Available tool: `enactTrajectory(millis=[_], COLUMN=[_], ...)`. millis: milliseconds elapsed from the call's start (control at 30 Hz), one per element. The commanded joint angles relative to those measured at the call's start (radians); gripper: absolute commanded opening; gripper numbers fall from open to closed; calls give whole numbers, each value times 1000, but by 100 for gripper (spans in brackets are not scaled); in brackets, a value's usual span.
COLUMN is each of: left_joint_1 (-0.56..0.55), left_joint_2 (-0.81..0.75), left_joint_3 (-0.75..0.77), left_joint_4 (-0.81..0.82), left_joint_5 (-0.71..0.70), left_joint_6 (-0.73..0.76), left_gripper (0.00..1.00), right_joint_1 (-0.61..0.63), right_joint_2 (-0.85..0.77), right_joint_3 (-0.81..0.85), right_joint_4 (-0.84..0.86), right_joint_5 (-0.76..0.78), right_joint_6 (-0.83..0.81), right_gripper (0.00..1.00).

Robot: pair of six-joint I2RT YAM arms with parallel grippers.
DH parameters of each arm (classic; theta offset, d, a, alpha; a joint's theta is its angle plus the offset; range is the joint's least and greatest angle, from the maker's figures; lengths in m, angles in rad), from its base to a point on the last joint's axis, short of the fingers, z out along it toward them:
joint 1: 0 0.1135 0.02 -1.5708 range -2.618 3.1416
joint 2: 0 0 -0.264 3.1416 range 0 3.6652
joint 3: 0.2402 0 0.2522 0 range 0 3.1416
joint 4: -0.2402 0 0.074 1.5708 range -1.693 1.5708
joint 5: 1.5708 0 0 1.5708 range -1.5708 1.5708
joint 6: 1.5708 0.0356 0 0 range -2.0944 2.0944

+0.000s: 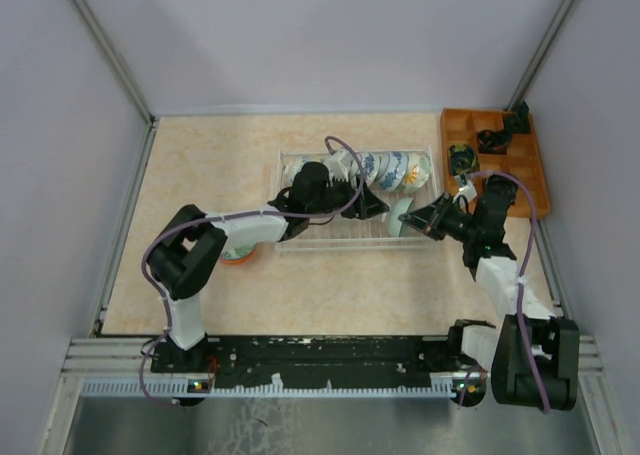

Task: Load the bowls into the dish rack
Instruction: Adjust the bowl in the dish rack.

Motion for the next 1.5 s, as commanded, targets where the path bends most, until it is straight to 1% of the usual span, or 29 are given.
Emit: enactTrajectory(millis=[0, 67, 200, 467, 633, 733, 867, 1067, 1267, 1433, 1467], left_joint_1=[16, 19, 22, 33, 35, 35, 34, 28, 25, 19, 17], left_joint_2=[68, 102, 145, 160, 176, 209, 225, 255, 287, 291, 288], left_joint_3=[40, 57, 70, 47, 44, 74, 69, 77, 78, 77, 74], left_joint_4=[35, 48, 100, 219, 306, 311, 322, 374, 493, 509, 511], left_joint_5=[27, 45, 84, 99, 117, 130, 115, 104, 117, 136, 138], left_joint_6=[17, 19, 6, -39, -87, -110, -120, -144, -201, -210, -208], left_gripper=[75, 77, 78, 79, 79, 79, 80, 80, 80, 80, 80], right_joint_1=[7, 7, 7, 7, 7, 7, 7, 7, 7, 7, 7], right_joint_2=[-16, -16, -14, -10, -22, -28, -36, -42, -46, -53, -56], right_joint_3=[-11, -9, -7, -4, 11, 16, 19, 23, 20, 23, 24], right_joint_4=[-95, -98, -103, -112, -163, -176, -194, -203, -214, -224, -230], right_joint_5=[-81, -80, -77, -78, -57, -51, -36, -27, -24, -16, -12], right_joint_6=[-2, -5, -11, -23, -56, -63, -75, -80, -89, -92, -93], right_gripper=[0, 0, 0, 0, 0, 0, 0, 0, 0, 0, 2])
